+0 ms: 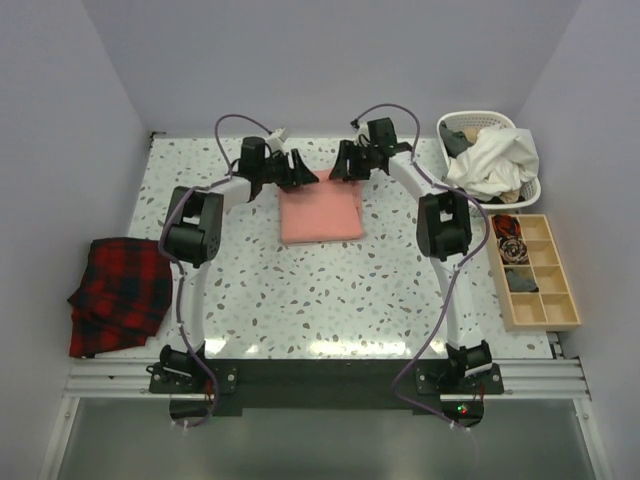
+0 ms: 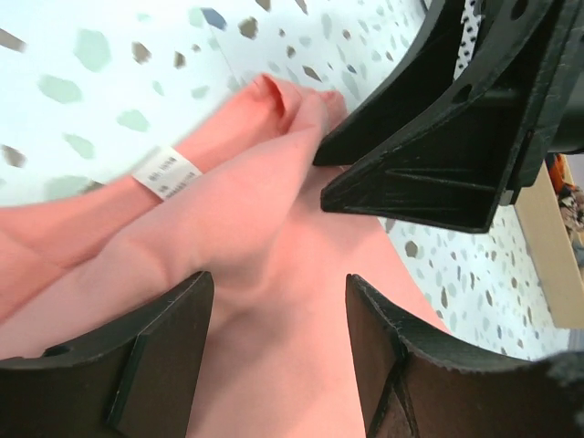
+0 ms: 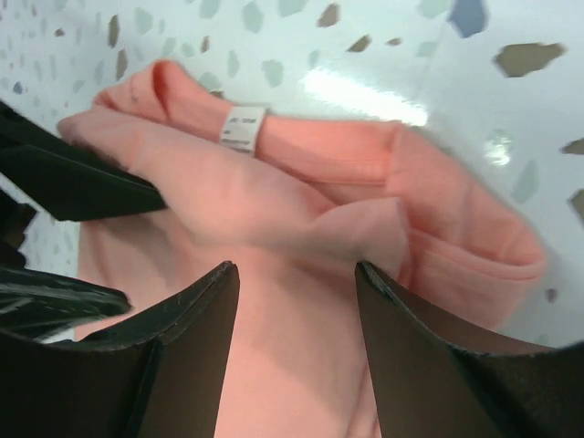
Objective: Fold and stack the t-shirts
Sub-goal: Smooth out wrinkles on the folded tshirt, then put the neatly folded tshirt into the corner of the board with the left arm
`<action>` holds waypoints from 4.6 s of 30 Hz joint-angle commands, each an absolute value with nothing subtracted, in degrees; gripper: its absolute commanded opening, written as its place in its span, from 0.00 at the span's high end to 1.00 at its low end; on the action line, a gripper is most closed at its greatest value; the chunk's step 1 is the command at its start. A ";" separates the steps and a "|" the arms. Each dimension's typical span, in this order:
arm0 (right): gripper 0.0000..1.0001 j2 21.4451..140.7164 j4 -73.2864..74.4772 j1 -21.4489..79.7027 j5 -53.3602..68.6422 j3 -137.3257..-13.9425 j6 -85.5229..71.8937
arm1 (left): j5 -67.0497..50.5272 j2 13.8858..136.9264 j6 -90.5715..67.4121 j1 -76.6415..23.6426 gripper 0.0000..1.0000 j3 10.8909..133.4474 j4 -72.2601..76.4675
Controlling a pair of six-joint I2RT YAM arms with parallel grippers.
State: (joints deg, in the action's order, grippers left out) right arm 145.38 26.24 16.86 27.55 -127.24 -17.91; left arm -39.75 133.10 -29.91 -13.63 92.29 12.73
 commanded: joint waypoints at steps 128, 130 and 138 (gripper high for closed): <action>0.14 113.02 20.66 14.76 15.82 -86.22 -10.98 | -9.59 147.04 3.34 18.19 1.00 135.79 -30.77; 0.14 113.47 20.48 14.68 16.26 -86.39 -10.99 | -7.48 145.82 3.69 19.07 1.00 135.70 -30.06; 0.15 115.57 20.39 14.76 17.84 -87.45 -11.42 | -0.71 144.14 8.52 19.51 1.00 137.28 -25.58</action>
